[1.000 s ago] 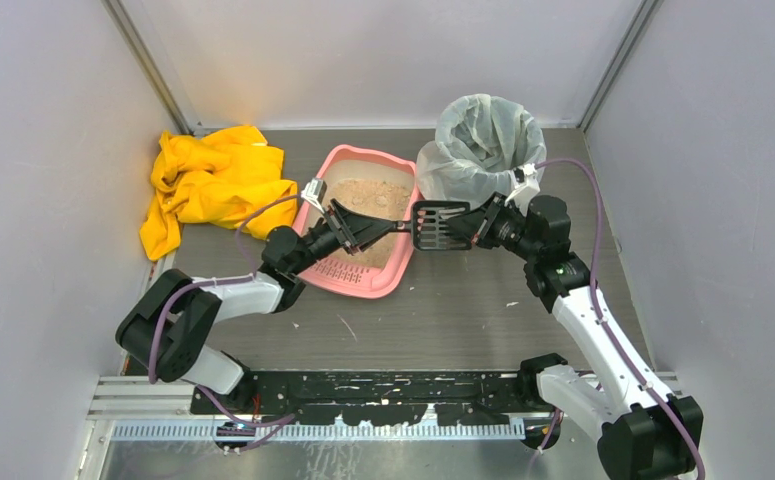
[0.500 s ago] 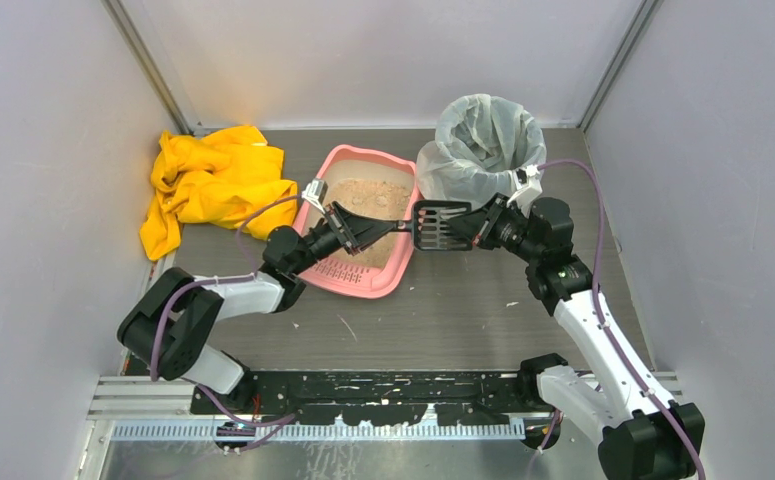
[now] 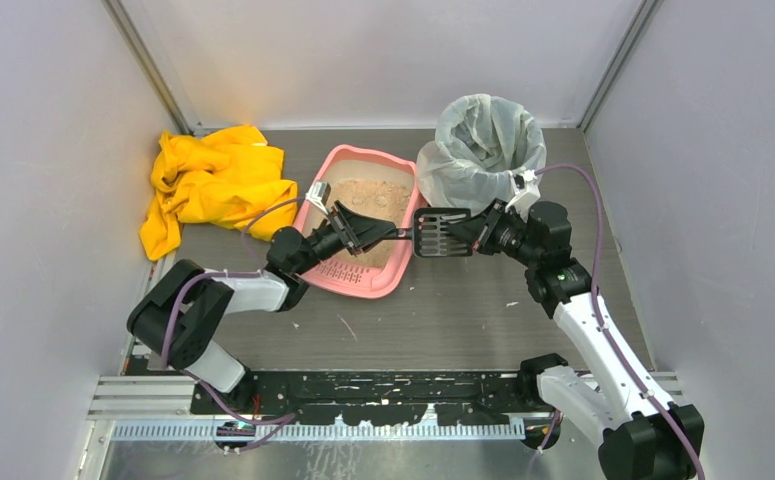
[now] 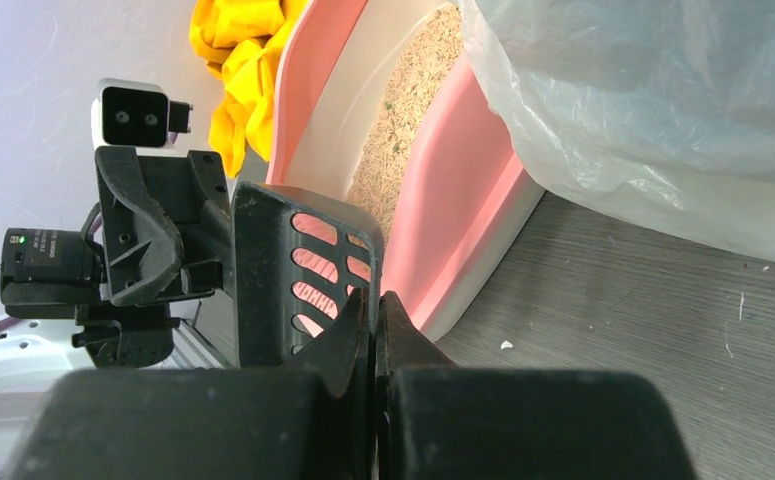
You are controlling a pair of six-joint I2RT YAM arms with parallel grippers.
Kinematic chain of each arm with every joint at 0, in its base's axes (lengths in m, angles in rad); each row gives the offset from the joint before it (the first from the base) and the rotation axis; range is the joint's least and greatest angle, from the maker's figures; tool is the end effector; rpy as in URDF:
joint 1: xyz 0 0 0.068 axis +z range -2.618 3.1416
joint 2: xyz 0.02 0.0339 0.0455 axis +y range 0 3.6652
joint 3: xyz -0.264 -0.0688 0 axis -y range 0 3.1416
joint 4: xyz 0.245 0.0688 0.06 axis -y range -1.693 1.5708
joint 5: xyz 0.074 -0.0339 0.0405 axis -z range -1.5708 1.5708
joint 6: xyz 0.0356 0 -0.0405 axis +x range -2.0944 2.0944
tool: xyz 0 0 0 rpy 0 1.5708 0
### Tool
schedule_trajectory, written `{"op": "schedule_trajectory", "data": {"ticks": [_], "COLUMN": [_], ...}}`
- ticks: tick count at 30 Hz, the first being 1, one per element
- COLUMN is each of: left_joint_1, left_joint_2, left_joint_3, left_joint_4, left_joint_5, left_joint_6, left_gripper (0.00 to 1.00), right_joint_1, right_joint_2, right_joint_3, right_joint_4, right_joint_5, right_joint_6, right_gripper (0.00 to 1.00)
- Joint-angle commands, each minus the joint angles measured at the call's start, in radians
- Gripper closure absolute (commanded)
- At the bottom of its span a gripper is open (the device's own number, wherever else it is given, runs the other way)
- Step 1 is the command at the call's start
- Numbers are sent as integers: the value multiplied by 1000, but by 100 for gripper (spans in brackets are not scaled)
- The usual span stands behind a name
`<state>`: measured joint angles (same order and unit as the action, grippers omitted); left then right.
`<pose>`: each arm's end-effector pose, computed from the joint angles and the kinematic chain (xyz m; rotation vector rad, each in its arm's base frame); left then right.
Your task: Clean the litter box
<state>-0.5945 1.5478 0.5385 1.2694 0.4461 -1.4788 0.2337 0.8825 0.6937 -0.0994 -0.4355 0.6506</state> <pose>0.2380 -0.1795 0.2293 -0.2572 1.6435 -1.9708 0.1970 0.0623 0.3001 0.0875 1.9554 1.0031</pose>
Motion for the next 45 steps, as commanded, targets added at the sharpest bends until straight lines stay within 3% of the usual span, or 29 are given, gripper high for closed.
{"op": "schedule_trajectory", "data": {"ticks": [1,6,7,8,16,18,20,24,26,31,36,38,42,45], "left_joint_1": [-2,-2,-2,-1,-2,-2,-1,8,33,112,204,264,363,396], "left_joint_2": [18,29,28,25,29,33,35,29,17,-48,-197,-293,-476,-529], "left_joint_3": [37,32,31,31,36,40,41,42,41,54,61,71,161,221], "left_joint_4": [137,159,159,158,147,142,129,109,101,40,-179,-359,-893,-1065], "left_joint_5": [3,8,10,11,31,42,46,59,81,205,342,367,347,349], "left_joint_6": [-26,-43,-42,-40,-35,-31,-26,-3,-3,-28,55,137,383,487], "left_gripper": [68,84,96,100,100,100,100,100,100,100,100,100,100,100], "right_joint_1": [4,3,4,3,4,3,3,4,4,3,3,3,2,2], "right_joint_2": [-17,-16,-15,-14,-20,-30,-38,-53,-70,-125,-181,-196,-181,-151], "right_joint_3": [6,5,7,8,6,3,5,6,9,23,20,18,23,24], "right_joint_4": [16,21,22,21,30,35,39,38,28,-33,-62,-61,-53,-36], "right_joint_5": [-3,0,1,1,-3,-2,-1,15,41,151,279,306,293,271], "right_joint_6": [-29,-25,-25,-24,-18,-17,-17,-12,-17,-44,-54,-52,-55,-56], "right_gripper": [99,99,99,99,98,85,61,36,28,24,24,24,24,24]}}
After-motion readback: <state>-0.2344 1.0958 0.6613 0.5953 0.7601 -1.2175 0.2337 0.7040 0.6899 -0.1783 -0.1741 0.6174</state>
